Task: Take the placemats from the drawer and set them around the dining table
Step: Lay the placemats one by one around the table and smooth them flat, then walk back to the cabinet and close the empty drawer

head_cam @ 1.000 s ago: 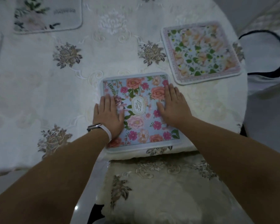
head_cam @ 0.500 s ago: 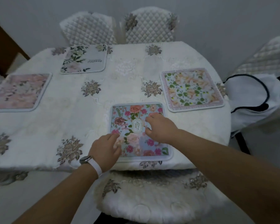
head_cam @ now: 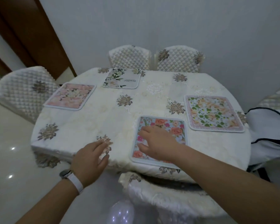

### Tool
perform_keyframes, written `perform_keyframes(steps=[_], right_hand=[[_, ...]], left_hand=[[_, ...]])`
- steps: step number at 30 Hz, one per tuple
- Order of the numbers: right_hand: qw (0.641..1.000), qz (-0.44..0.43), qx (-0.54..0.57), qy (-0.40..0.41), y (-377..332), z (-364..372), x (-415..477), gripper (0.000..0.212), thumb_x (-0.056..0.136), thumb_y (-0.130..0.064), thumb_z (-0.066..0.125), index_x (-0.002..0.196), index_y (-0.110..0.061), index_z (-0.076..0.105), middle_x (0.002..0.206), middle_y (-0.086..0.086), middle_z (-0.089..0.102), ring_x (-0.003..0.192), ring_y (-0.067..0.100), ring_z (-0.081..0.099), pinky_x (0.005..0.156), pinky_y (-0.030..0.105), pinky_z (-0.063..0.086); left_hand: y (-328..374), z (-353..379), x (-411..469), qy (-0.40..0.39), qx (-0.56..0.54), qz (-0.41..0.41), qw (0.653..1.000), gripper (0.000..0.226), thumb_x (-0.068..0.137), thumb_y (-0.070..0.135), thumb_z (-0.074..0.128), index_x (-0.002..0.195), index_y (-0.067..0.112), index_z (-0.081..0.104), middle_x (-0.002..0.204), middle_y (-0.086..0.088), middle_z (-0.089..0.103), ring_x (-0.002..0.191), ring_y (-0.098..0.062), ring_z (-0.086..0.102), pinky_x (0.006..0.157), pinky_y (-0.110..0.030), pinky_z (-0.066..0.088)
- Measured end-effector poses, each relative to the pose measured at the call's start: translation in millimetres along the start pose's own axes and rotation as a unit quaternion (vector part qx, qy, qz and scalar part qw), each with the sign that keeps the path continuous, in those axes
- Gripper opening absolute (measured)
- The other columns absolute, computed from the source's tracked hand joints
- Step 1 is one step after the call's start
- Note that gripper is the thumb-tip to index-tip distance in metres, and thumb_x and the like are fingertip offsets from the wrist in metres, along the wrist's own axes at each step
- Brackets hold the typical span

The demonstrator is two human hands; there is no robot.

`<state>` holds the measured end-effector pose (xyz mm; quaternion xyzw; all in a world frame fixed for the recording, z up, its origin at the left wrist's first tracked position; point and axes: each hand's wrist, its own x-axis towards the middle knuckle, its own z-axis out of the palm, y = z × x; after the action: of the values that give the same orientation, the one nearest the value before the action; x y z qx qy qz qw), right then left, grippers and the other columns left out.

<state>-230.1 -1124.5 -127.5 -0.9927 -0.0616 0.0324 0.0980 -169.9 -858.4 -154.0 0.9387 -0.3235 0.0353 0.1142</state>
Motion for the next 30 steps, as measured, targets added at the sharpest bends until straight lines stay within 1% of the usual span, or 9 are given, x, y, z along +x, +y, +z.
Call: perform_keyframes(steps=[4,8,11,14,16,18,22,26,30], right_hand=[[0.999,-0.042,-0.011,0.004,-59.5,-0.6,0.8,0.056,0.097,-0.051,0.038,0.14,-0.018,0.048,0.138,0.005,0.051,0.123,0.027,0.048,0.102,0.043,0.041],[0.995,-0.099,-0.021,0.001,-150.5,3.7,2.0,0.054,0.096,-0.053,0.037,0.139,-0.022,0.048,0.138,0.002,0.05,0.123,0.024,0.047,0.102,0.042,0.043],[0.986,-0.165,-0.032,-0.002,-231.2,11.5,-2.9,0.053,0.096,-0.053,0.037,0.138,-0.024,0.049,0.142,0.001,0.049,0.126,0.024,0.046,0.105,0.041,0.04],[0.971,-0.234,-0.042,-0.006,-312.2,24.4,-11.7,0.051,0.096,-0.053,0.039,0.137,-0.024,0.05,0.139,0.0,0.05,0.124,0.023,0.048,0.102,0.04,0.042],[0.958,-0.281,-0.049,-0.005,-364.5,35.8,-18.1,0.053,0.095,-0.055,0.039,0.139,-0.027,0.048,0.139,-0.003,0.051,0.122,0.02,0.049,0.101,0.037,0.042],[0.943,-0.328,-0.056,-0.011,-413.6,44.7,-25.3,0.055,0.095,-0.055,0.04,0.142,-0.028,0.046,0.142,-0.004,0.049,0.126,0.019,0.047,0.102,0.035,0.041],[0.907,-0.416,-0.059,-0.028,-500.6,54.6,-44.8,0.057,0.096,-0.056,0.038,0.145,-0.027,0.043,0.15,-0.003,0.042,0.134,0.021,0.04,0.107,0.036,0.037],[0.867,-0.493,-0.063,-0.036,-570.2,64.2,-62.4,0.055,0.098,-0.054,0.038,0.146,-0.028,0.041,0.151,-0.004,0.04,0.136,0.018,0.037,0.108,0.034,0.033],[0.829,-0.553,-0.058,-0.061,-626.7,81.7,-67.5,0.053,0.098,-0.052,0.04,0.145,-0.026,0.043,0.15,-0.004,0.041,0.136,0.018,0.037,0.11,0.035,0.033]], left_hand=[[-25.9,-28.6,-63.3,0.01,0.027,-0.024,0.999,0.049,0.085,0.042,0.043,0.113,0.012,0.069,0.115,-0.01,0.069,0.1,-0.03,0.066,0.082,-0.043,0.055],[-67.1,-60.5,-152.0,0.029,0.03,-0.081,0.996,0.045,0.087,0.042,0.045,0.114,0.015,0.068,0.113,-0.007,0.068,0.097,-0.027,0.065,0.078,-0.041,0.056],[-96.1,-83.7,-233.5,0.056,0.046,-0.141,0.987,0.045,0.086,0.043,0.046,0.114,0.016,0.068,0.113,-0.007,0.069,0.099,-0.027,0.066,0.079,-0.039,0.055],[-119.0,-106.0,-319.0,0.076,0.069,-0.217,0.971,0.047,0.086,0.046,0.044,0.116,0.019,0.068,0.117,-0.005,0.068,0.105,-0.025,0.064,0.083,-0.04,0.053],[-129.8,-119.7,-376.1,0.093,0.075,-0.273,0.955,0.048,0.086,0.047,0.043,0.117,0.02,0.068,0.119,-0.004,0.067,0.107,-0.023,0.064,0.085,-0.04,0.051],[-136.1,-130.9,-429.9,0.111,0.078,-0.321,0.937,0.048,0.086,0.047,0.043,0.116,0.02,0.068,0.119,-0.004,0.067,0.107,-0.024,0.064,0.085,-0.04,0.051],[-138.4,-143.2,-525.6,0.142,0.082,-0.411,0.897,0.047,0.086,0.045,0.045,0.115,0.018,0.069,0.117,-0.005,0.068,0.105,-0.025,0.064,0.085,-0.039,0.052],[-132.2,-145.2,-593.8,0.165,0.089,-0.492,0.85,0.048,0.086,0.047,0.045,0.116,0.019,0.069,0.118,-0.005,0.068,0.106,-0.024,0.064,0.085,-0.039,0.05],[-126.5,-138.6,-639.5,0.163,0.079,-0.568,0.802,0.049,0.086,0.049,0.043,0.118,0.021,0.067,0.121,-0.004,0.066,0.11,-0.025,0.062,0.088,-0.042,0.05]])
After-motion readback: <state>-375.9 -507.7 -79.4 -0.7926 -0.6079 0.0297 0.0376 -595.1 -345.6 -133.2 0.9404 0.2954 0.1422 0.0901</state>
